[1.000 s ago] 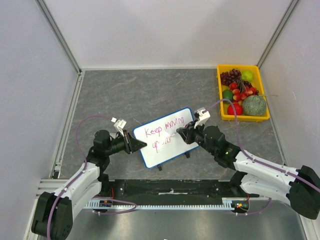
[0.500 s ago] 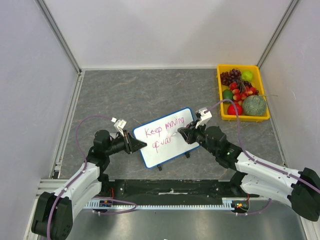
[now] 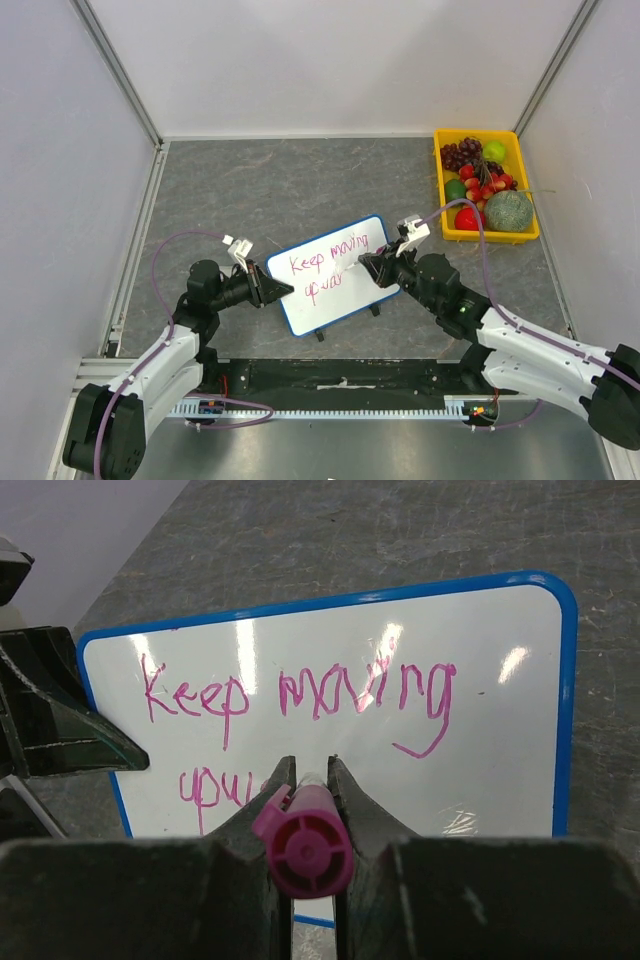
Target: Write a sentence on the whiteboard
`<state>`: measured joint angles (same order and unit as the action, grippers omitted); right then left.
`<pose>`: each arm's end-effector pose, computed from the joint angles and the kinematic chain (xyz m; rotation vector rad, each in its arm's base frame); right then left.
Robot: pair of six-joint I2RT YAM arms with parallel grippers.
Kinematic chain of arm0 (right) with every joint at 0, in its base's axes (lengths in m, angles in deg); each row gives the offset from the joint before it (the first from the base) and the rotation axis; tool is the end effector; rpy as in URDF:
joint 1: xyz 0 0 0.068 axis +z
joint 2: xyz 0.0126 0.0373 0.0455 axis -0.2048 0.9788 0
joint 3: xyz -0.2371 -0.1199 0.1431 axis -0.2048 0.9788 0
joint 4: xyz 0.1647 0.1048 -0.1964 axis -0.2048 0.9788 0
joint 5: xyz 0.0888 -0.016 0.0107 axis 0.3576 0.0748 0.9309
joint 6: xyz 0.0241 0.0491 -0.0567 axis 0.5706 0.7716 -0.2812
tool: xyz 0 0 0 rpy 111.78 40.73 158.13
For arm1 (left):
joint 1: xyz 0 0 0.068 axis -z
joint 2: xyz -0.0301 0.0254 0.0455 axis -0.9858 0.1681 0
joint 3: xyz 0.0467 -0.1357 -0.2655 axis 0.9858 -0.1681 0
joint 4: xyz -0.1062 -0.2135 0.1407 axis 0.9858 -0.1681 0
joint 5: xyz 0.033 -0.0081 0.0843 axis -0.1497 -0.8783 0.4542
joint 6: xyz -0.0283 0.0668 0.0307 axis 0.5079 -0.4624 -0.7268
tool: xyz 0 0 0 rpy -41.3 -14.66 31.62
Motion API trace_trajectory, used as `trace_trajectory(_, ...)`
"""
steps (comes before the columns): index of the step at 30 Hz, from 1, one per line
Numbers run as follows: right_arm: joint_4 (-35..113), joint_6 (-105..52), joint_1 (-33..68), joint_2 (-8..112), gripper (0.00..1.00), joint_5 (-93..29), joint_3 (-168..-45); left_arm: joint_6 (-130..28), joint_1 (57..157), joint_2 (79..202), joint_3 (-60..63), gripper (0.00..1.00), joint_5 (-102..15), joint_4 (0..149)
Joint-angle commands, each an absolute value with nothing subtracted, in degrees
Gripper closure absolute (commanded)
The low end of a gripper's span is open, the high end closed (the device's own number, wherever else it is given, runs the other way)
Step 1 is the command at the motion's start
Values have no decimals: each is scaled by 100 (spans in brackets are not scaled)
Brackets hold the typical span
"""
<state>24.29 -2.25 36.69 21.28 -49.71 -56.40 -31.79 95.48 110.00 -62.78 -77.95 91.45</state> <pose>0.1633 0.1670 0.2586 -0.1489 1.8263 0.8452 0.1572 -0.0899 0.1728 0.2677 1.9808 -1.2367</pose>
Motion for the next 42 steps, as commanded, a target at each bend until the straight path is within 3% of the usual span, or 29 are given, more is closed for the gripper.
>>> trace_trajectory(1, 2407, -260, 3634, 2210, 100, -5127, -5732, -3576, 9527, 11014, -6317, 98, -7471, 9257)
trace_trajectory(42, 2284, -374, 3626, 2676, 100, -4635, -5389, -3585, 9535, 11041, -6308, 98, -7489, 9275)
